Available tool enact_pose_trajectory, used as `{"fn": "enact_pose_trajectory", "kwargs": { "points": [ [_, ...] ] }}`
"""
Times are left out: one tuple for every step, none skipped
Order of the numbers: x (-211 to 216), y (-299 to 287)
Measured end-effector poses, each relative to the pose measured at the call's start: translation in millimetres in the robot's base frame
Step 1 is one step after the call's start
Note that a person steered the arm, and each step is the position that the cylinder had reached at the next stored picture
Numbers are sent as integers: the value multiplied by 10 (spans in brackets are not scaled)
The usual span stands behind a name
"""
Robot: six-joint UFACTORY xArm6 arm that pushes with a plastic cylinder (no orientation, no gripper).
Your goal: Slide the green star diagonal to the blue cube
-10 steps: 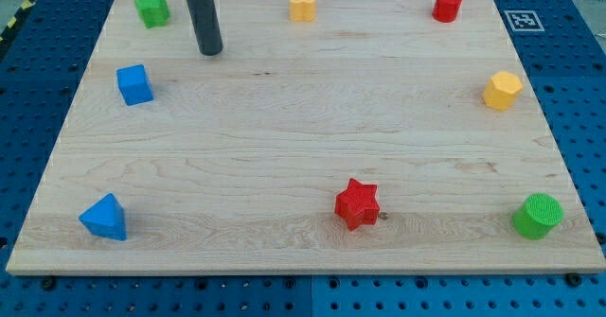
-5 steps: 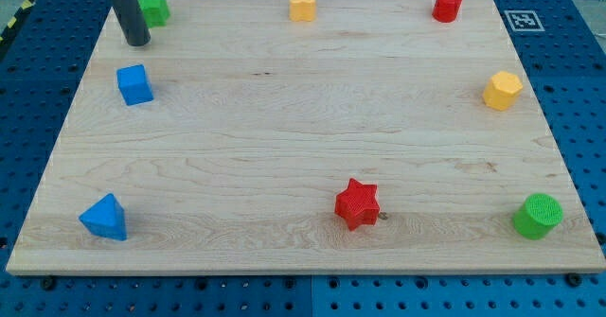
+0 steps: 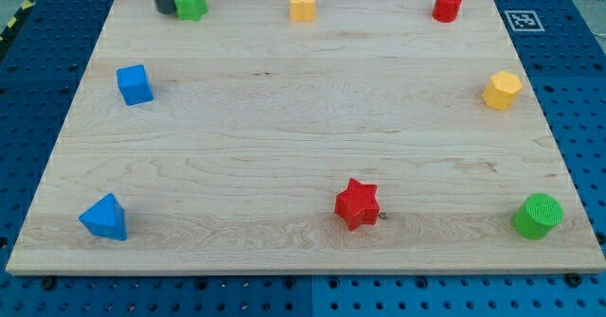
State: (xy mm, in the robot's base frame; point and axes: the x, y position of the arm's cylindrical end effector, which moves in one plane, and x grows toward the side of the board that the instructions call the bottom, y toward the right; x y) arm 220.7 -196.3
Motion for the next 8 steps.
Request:
{"fn": "enact_pose_trajectory", "kwargs": {
  "points": [
    [-57,50],
    [-237,55],
    [-294,193],
    [-286,363],
    [-284,524],
    [-287,663],
    [-291,932],
    [-275,1156]
  ]
}}
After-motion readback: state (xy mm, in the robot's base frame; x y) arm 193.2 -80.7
